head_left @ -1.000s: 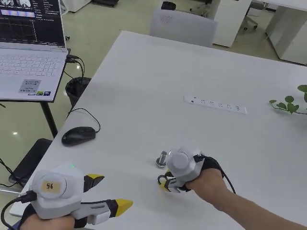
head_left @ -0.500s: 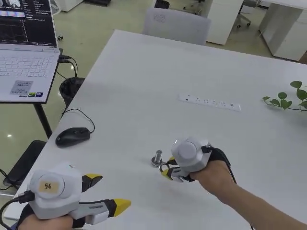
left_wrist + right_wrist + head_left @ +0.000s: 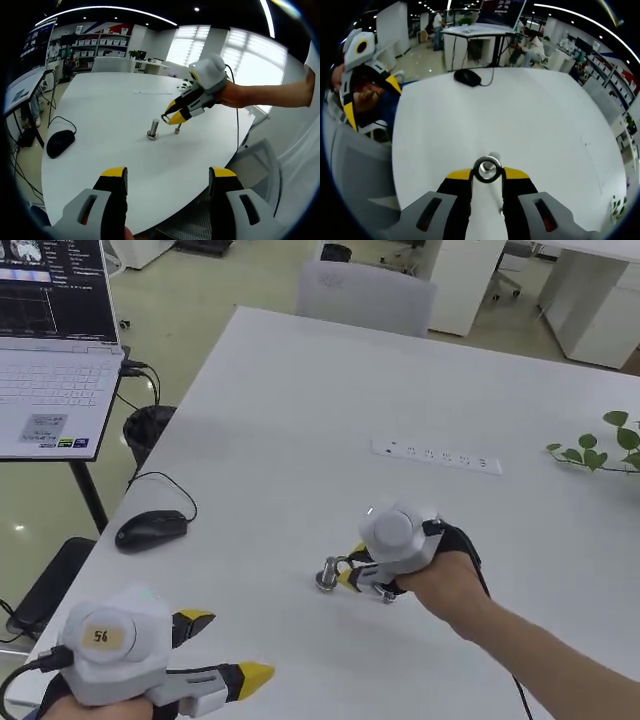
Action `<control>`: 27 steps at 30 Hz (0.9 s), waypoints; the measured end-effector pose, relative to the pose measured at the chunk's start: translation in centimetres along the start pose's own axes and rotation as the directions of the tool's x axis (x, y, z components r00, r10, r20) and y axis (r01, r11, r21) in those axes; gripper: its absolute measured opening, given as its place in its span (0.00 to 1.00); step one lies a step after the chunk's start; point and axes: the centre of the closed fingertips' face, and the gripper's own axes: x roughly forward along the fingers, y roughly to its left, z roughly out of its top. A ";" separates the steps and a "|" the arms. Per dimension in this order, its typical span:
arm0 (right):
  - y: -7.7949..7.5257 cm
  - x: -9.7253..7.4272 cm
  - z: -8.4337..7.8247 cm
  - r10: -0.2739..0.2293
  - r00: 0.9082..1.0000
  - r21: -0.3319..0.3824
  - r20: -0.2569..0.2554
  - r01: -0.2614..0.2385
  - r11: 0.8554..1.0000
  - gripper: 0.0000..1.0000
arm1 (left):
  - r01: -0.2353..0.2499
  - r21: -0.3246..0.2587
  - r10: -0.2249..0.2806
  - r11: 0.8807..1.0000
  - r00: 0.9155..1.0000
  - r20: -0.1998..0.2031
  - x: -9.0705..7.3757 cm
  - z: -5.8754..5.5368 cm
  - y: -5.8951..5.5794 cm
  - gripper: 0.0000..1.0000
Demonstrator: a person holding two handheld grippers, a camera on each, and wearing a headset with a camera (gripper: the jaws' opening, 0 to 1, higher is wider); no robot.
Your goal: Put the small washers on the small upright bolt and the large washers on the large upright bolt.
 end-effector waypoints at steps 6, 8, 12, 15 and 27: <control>-0.6 0.5 0.8 0.010 1.000 -0.014 -0.003 -0.010 1.000 0.23 | 0.001 0.000 -0.001 1.000 1.000 0.003 0.1 0.2 0.1 0.65; -0.7 0.7 1.0 0.013 1.000 -0.015 -0.004 -0.013 1.000 0.23 | 0.001 0.003 -0.001 1.000 1.000 0.003 0.1 0.3 0.1 0.65; -0.6 1.3 1.0 0.029 0.999 -0.019 -0.022 -0.029 0.999 0.23 | 0.000 0.004 0.000 1.000 1.000 0.006 0.1 0.5 0.1 0.65; -0.6 1.8 1.0 0.036 0.999 -0.018 -0.032 -0.037 0.999 0.23 | -0.002 0.000 0.002 1.000 1.000 0.006 0.1 0.4 0.3 0.65; -0.9 2.8 0.4 0.050 0.996 -0.009 -0.068 -0.051 0.999 0.23 | -0.014 -0.015 0.014 1.000 1.000 0.004 -0.3 -0.1 0.5 0.65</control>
